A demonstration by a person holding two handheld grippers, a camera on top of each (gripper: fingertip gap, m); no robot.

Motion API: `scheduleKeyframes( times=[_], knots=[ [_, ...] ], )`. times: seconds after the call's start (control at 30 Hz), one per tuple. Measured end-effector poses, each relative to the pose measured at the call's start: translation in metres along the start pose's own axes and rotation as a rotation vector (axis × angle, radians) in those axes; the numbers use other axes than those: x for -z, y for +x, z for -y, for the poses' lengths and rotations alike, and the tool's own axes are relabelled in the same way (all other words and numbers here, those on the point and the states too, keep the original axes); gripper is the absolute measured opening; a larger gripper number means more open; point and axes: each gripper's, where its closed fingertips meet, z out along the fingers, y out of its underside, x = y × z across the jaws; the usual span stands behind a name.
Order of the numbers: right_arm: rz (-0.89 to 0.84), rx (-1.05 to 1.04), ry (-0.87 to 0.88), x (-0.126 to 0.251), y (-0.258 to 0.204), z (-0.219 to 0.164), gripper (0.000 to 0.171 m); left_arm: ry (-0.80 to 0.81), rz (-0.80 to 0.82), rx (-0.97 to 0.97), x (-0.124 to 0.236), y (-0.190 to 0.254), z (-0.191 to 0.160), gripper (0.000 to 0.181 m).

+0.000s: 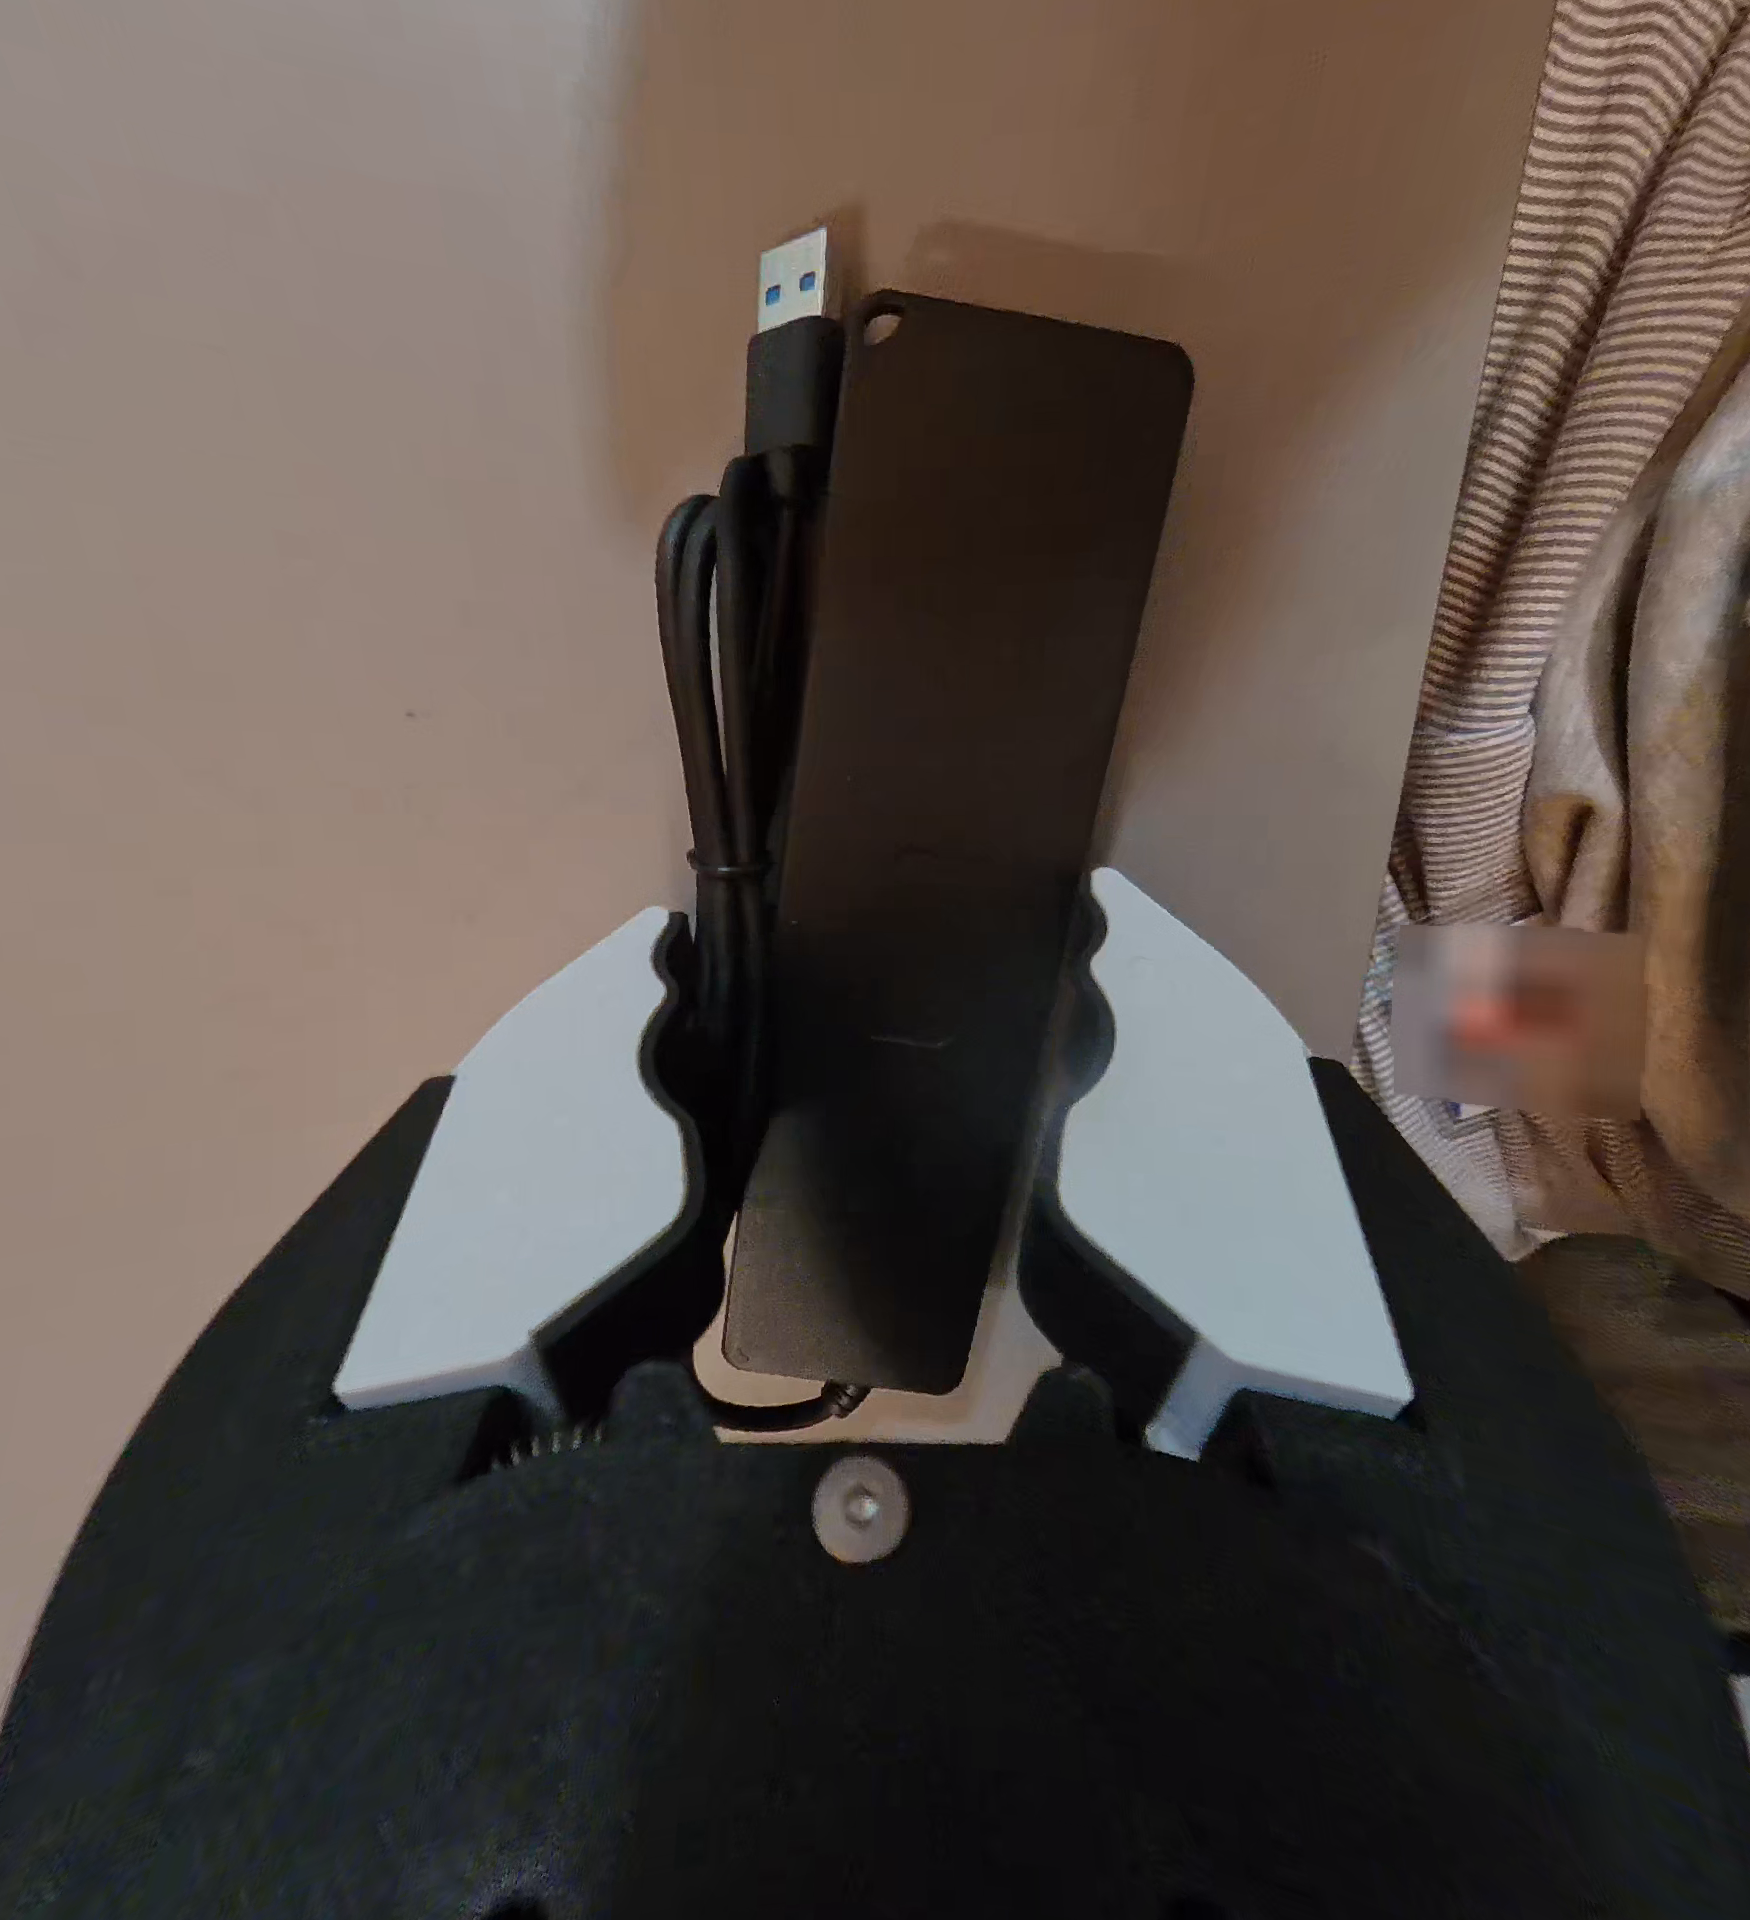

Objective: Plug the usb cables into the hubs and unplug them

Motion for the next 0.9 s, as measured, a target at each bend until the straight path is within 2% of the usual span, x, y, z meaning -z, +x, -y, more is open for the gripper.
scheduleKeyframes(
  times=[0.17, 0.27, 0.43, 0.53, 0.77, 0.9],
  knots=[
    [-0.003, 0.011, 0.017, 0.003, 0.000, 0.004, 0.023, 0.035, -0.035, 0.000, 0.003, 0.005, 0.005, 0.070],
    [-0.014, 0.010, 0.049, 0.009, 0.002, 0.011, 0.022, 0.141, -0.033, 0.012, 0.020, 0.004, 0.015, 0.070],
    [-0.018, -0.032, 0.087, 0.014, 0.009, 0.017, 0.023, 0.516, 0.020, 0.036, 0.072, -0.010, 0.049, 0.069],
    [-0.009, -0.051, 0.083, 0.013, 0.007, 0.015, 0.023, 0.739, -0.007, 0.089, 0.099, -0.014, 0.063, 0.070],
    [0.007, 0.077, 0.013, 0.003, -0.015, 0.005, 0.024, 0.957, -0.020, 0.241, 0.117, -0.027, 0.072, 0.070],
    [0.047, 0.073, -0.008, 0.000, -0.028, 0.000, 0.024, 0.940, 0.072, 0.322, 0.110, -0.044, 0.074, 0.070]
  ],
)
